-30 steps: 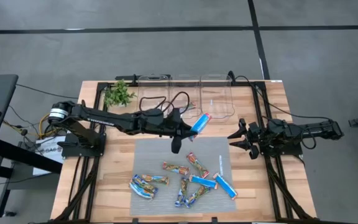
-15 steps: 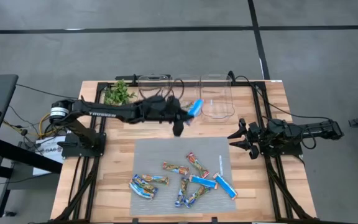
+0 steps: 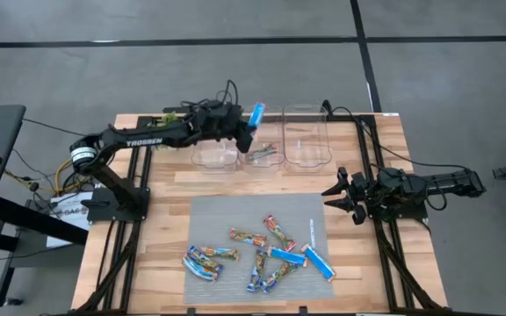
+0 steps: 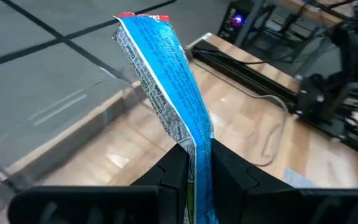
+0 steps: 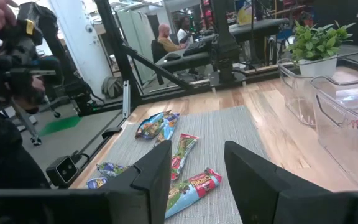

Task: Pick and place Granola Bars by type
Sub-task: Put the red granola bar into the middle transparent bin

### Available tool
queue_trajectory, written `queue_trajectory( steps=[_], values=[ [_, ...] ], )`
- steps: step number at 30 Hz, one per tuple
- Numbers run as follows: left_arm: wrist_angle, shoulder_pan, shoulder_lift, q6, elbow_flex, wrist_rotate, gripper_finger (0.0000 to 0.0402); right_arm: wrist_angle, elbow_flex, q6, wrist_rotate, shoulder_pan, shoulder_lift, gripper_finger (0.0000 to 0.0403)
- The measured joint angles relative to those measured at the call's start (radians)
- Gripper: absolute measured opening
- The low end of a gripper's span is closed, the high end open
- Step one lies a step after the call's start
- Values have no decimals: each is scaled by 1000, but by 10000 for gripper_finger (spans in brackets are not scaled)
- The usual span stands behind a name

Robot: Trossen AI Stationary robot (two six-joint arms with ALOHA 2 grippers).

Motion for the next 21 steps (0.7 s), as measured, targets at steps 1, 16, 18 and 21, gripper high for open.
queue_trajectory(
  steps=[1,16,18,21],
  values=[
    [2,0,0,5,0,15,46,0,0,0,0,0,0,141],
    [-90,-56,107,223,-3,28,46,0,0,0,0,0,0,143],
    [-88,-63,134,242,-3,27,46,0,0,0,-1,0,0,144],
    [-76,-70,166,254,-3,3,46,0,0,0,-2,0,0,143]
  ],
)
